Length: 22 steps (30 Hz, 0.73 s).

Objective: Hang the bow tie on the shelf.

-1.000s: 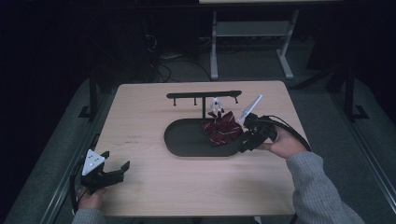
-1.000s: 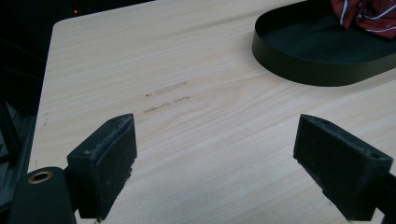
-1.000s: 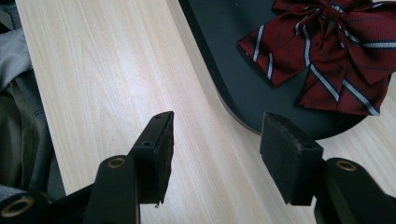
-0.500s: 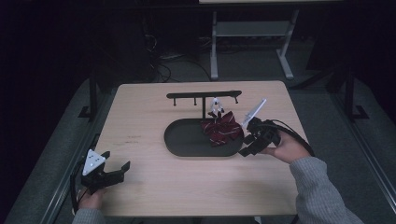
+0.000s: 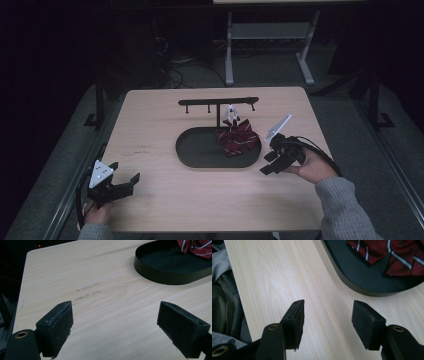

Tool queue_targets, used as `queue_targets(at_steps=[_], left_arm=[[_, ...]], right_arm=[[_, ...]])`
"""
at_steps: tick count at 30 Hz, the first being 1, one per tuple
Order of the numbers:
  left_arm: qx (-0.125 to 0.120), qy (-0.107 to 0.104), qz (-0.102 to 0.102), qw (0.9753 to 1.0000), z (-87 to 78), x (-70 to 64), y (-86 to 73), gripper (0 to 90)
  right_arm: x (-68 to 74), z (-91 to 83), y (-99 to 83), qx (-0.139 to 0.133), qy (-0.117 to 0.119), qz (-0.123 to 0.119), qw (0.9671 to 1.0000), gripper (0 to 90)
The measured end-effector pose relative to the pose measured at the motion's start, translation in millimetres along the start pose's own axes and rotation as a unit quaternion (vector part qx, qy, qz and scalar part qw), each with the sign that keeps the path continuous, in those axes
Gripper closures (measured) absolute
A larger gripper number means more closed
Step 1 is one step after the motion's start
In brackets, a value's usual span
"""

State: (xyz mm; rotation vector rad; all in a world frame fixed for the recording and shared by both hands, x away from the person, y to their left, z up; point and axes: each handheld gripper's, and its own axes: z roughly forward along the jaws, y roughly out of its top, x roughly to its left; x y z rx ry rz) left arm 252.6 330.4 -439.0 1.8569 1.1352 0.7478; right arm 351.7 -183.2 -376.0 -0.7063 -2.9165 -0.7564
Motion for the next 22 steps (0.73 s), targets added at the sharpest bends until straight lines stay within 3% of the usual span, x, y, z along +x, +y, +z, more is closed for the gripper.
queue_targets(at_steps=[10,22], left_arm=[[-0.002,-0.002,0.0,1.0,0.8,-1.0,-0.3,12.8],[0.0,-0.002,0.003,1.0,1.2,-1.2,0.3,12.8]], right_arm=[[5.4,2.8,-13.1,-0.008,0.001,0.002,1.0,42.9],[10.8,10.9,-35.6,-0.013,0.0,0.02,0.9997,42.3]])
